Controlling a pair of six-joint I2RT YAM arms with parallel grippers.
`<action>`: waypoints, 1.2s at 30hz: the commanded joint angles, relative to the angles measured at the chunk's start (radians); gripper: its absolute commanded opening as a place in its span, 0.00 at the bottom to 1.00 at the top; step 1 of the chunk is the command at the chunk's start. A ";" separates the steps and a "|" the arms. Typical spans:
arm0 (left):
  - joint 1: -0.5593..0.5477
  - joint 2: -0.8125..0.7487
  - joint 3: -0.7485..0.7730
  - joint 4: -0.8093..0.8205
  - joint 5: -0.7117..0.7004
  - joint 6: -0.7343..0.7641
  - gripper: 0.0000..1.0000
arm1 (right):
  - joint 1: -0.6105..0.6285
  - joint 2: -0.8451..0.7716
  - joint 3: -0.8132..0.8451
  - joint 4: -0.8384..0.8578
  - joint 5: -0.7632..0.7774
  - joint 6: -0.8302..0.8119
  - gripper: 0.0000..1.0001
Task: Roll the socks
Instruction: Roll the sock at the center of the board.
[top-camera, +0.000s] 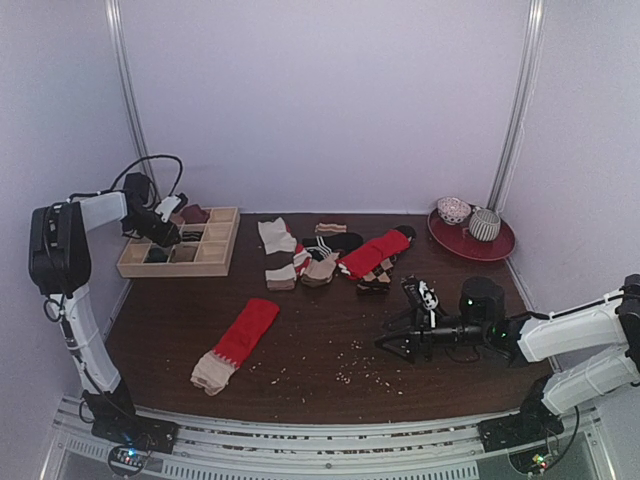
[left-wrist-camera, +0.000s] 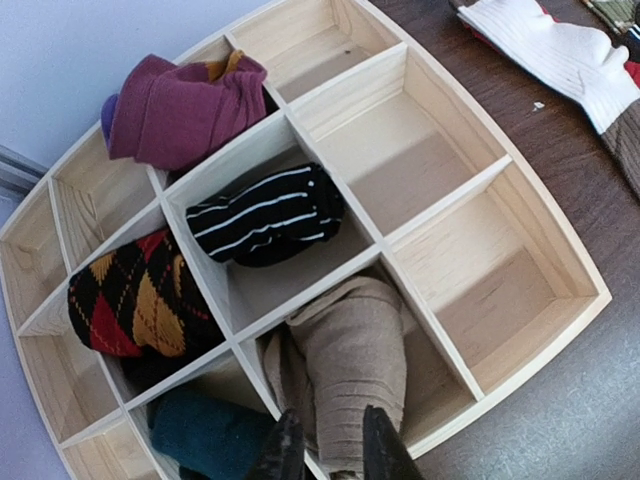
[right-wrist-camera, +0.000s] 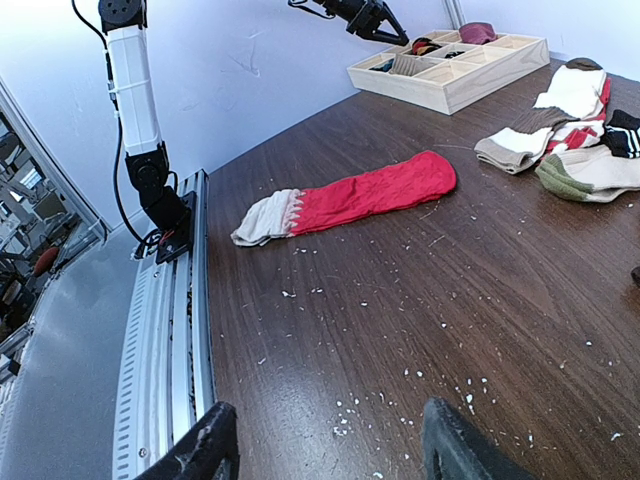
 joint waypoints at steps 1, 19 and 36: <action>0.008 0.012 0.032 -0.050 0.005 0.018 0.19 | -0.007 -0.005 -0.007 0.019 -0.015 0.015 0.63; 0.006 -0.019 -0.084 -0.089 -0.001 0.001 0.06 | -0.008 0.005 -0.010 0.042 -0.018 0.030 0.63; -0.110 0.165 0.084 -0.221 -0.390 -0.095 0.00 | -0.008 0.030 -0.010 0.066 -0.027 0.042 0.63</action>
